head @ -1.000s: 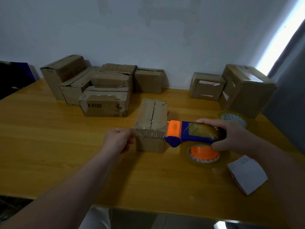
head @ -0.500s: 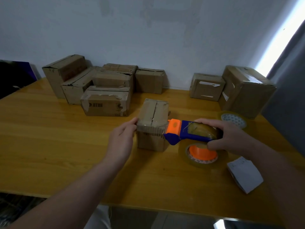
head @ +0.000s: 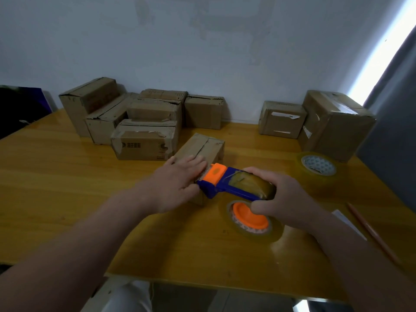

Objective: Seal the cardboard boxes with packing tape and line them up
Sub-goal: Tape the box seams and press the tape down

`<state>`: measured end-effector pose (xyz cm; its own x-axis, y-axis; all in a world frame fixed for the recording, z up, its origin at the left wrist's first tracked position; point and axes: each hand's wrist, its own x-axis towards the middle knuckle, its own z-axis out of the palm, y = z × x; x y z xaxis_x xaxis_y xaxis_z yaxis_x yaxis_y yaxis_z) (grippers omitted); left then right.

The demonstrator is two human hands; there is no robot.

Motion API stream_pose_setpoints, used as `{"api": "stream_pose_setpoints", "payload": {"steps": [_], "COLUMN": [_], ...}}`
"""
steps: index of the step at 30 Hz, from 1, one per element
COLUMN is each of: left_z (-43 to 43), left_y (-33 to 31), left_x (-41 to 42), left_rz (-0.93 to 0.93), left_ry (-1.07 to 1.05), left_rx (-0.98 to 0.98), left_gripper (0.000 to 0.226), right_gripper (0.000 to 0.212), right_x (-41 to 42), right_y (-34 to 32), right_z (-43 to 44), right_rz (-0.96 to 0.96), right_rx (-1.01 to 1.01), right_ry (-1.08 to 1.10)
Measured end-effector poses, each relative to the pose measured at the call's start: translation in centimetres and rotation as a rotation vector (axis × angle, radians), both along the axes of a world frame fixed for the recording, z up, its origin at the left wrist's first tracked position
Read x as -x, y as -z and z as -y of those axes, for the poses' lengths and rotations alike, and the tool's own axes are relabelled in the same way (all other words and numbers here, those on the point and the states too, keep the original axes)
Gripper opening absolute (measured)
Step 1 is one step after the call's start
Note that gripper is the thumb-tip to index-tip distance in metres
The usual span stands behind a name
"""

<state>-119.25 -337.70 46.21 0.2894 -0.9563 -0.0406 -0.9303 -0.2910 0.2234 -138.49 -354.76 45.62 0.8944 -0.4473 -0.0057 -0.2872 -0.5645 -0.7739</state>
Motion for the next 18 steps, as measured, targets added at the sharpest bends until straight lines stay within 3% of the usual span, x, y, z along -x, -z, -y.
{"api": "stream_pose_setpoints", "payload": {"steps": [3,8,18], "left_z": [0.0,-0.1,0.6], "left_y": [-0.5,-0.3,0.6], "left_x": [-0.2,-0.6,0.3], "left_rz": [0.112,0.095,0.223], "left_ry": [0.06,0.067,-0.079], "left_rx": [-0.075,-0.037,0.056], "left_gripper": [0.084,0.08,0.075], "right_gripper": [0.081,0.081,0.078], "right_x": [0.1,0.3,3.8], "right_y": [0.1,0.0,-3.8], "right_z": [0.1,0.1,0.6], "right_rz": [-0.005,-0.029,-0.052], "right_rx": [0.018,0.03,0.097], "right_ry": [-0.011,-0.025,-0.086]}}
